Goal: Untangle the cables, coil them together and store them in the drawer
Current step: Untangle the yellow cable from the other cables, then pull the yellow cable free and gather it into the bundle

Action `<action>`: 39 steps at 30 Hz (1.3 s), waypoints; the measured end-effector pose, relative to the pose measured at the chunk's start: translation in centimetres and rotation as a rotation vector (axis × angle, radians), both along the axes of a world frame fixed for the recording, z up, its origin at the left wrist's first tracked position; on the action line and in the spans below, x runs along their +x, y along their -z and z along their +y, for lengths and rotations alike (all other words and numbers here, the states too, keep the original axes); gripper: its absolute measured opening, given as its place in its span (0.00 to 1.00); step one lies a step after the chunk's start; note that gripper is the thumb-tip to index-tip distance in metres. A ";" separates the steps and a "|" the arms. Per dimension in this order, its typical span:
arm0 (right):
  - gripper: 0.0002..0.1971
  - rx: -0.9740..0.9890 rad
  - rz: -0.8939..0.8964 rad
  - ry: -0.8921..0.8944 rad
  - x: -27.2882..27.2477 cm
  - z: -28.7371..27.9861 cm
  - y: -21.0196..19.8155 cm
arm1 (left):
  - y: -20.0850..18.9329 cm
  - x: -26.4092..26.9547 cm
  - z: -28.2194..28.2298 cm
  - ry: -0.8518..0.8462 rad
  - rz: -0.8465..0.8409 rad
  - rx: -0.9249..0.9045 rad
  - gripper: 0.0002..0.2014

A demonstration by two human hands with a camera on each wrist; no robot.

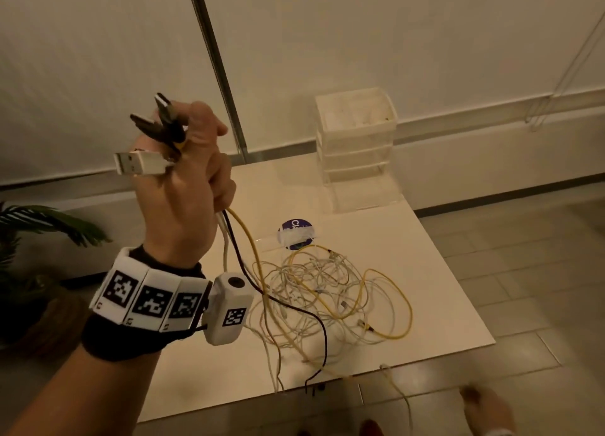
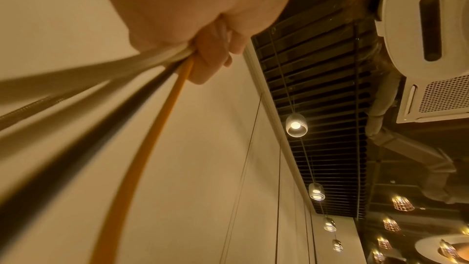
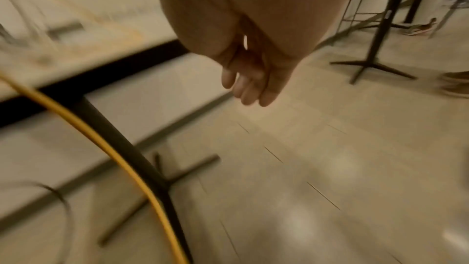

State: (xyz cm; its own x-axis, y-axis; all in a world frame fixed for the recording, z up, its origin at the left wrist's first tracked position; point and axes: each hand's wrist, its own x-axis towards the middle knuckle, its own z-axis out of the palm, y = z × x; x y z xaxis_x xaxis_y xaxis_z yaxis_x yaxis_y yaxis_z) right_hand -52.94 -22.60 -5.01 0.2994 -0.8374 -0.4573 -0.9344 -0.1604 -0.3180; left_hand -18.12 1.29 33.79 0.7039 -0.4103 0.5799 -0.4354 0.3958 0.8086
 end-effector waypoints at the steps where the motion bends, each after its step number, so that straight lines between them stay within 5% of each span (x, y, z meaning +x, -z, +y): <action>1: 0.09 -0.046 -0.046 -0.044 2.6 0.8 -1.4 | 0.0 -0.3 -0.2 0.020 0.011 0.012 0.14; 5: 0.12 -0.162 -0.200 -0.489 11.4 1.8 -3.1 | 0.4 -1.5 -1.0 0.052 0.061 0.045 0.17; 9: 0.21 -0.211 0.114 -0.803 15.4 3.9 -2.0 | 0.7 -1.8 -0.5 0.070 0.102 0.055 0.20; 14: 0.19 -0.232 0.263 -0.935 16.3 4.1 -2.0 | 0.5 -1.6 0.8 -0.034 0.093 0.058 0.24; 18: 0.04 -0.066 -0.017 -0.907 16.9 0.9 -5.3 | 0.5 -1.5 1.2 -0.092 0.180 0.116 0.26; 21: 0.06 0.011 -0.170 -0.827 17.9 -1.8 -10.5 | 0.9 -1.4 0.6 -0.087 0.202 0.182 0.27; 27: 0.10 -0.185 0.070 -0.886 23.2 -4.1 -18.1 | 1.9 -1.3 -1.7 -0.039 0.225 0.229 0.26; 29: 0.09 -0.157 -0.115 -0.848 24.5 -3.5 -21.7 | 2.1 -0.9 -2.3 -0.026 0.227 0.240 0.27; 33: 0.03 0.050 -0.872 -0.574 25.3 -1.1 -28.8 | 2.2 0.0 -2.8 -0.013 0.297 0.221 0.30; 39: 0.14 0.835 -1.506 -0.301 26.2 4.6 -35.9 | 1.7 0.3 -4.1 0.062 0.413 0.189 0.27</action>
